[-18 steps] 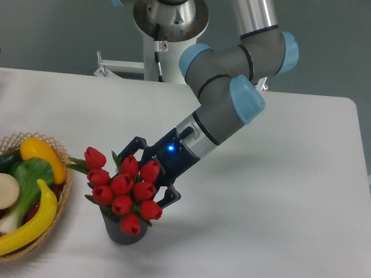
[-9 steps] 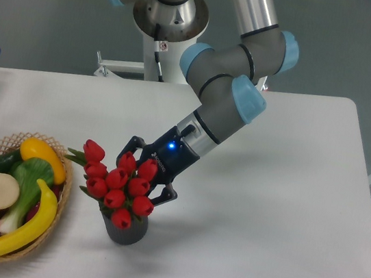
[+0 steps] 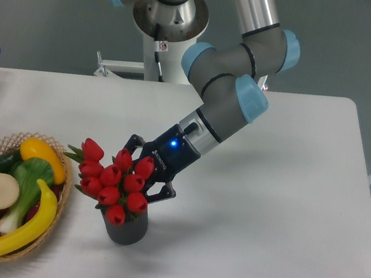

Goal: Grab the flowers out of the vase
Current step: 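Lift the gripped tulips upward, pulling the stems out of the vase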

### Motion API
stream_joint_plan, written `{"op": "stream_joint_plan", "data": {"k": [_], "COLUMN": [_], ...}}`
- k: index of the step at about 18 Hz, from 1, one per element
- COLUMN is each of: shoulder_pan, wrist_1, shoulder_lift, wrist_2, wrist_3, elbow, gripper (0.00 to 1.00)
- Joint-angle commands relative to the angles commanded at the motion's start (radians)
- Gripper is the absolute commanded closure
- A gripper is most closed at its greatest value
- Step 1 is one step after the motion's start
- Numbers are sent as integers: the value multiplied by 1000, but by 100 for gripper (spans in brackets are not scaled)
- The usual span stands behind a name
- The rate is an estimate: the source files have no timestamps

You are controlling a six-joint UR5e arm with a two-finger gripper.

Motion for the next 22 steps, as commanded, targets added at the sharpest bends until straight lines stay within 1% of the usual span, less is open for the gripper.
{"op": "stream_joint_plan", "data": {"k": [4,10,14,17,19,22], "shoulder_pan": [6,28,43,45,45,48], "wrist_1": [-2,-2,-2,-2,-2,-2], "shoulder_lift": [15,57,84,101,106,121], "wrist_2": [-61,-63,-63,-63,-64,-109], "wrist_3": [-12,-100,-115,-187,-201,-238], "elbow": [3,29,32,52,54,63], "gripper": [51,51,51,51,51,51]}}
